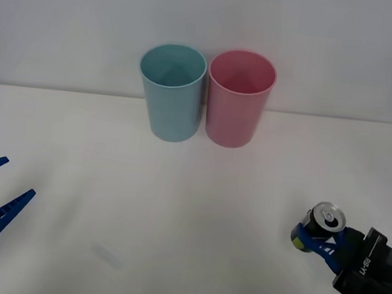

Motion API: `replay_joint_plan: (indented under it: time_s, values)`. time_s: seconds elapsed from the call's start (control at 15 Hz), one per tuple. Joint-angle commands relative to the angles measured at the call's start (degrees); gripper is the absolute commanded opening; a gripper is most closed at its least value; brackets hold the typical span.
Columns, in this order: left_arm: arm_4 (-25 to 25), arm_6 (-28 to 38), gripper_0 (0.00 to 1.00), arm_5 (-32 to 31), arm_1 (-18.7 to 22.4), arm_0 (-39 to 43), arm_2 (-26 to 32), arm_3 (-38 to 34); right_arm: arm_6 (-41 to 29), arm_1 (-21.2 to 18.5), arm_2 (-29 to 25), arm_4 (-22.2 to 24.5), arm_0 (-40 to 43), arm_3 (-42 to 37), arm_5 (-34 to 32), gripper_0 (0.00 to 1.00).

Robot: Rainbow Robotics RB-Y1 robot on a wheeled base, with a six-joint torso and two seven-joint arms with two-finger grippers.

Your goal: Grasp the object on the table and drop it into the matching bin: aluminum can to the light blue bin, PET bottle to the pink bin.

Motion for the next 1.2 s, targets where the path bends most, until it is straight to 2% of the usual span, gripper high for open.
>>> replay_joint_plan:
  time_s: [0.07,0.27,0.4,0.87,1.0,1.2]
  values:
    - [0.0,0.0,1.00,0.0,0.0,0.0,0.0,0.0,-3.8,-1.3,0.4,-0.1,-1.3,-3.7,0.9,0.00]
    - [0.0,0.0,1.00,0.0,0.0,0.0,0.0,0.0,-6.7,-2.6,1.2,-0.1,-3.1,-6.9,1.8,0.00]
    - [0.0,0.0,1.00,0.0,0.0,0.0,0.0,0.0,-7.3,-4.2,3.0,-0.1,-4.4,-9.3,5.0,0.00]
    - [0.0,0.0,1.00,0.0,0.0,0.0,0.0,0.0,-10.9,-10.5,10.6,0.0,-10.0,-17.5,20.0,0.00]
    - [0.0,0.0,1.00,0.0,0.0,0.0,0.0,0.0,-14.8,-13.9,13.9,-0.1,-11.9,-20.8,27.3,0.00]
    - [0.0,0.0,1.00,0.0,0.0,0.0,0.0,0.0,-18.9,-16.3,17.0,-0.1,-16.5,-21.9,32.6,0.00]
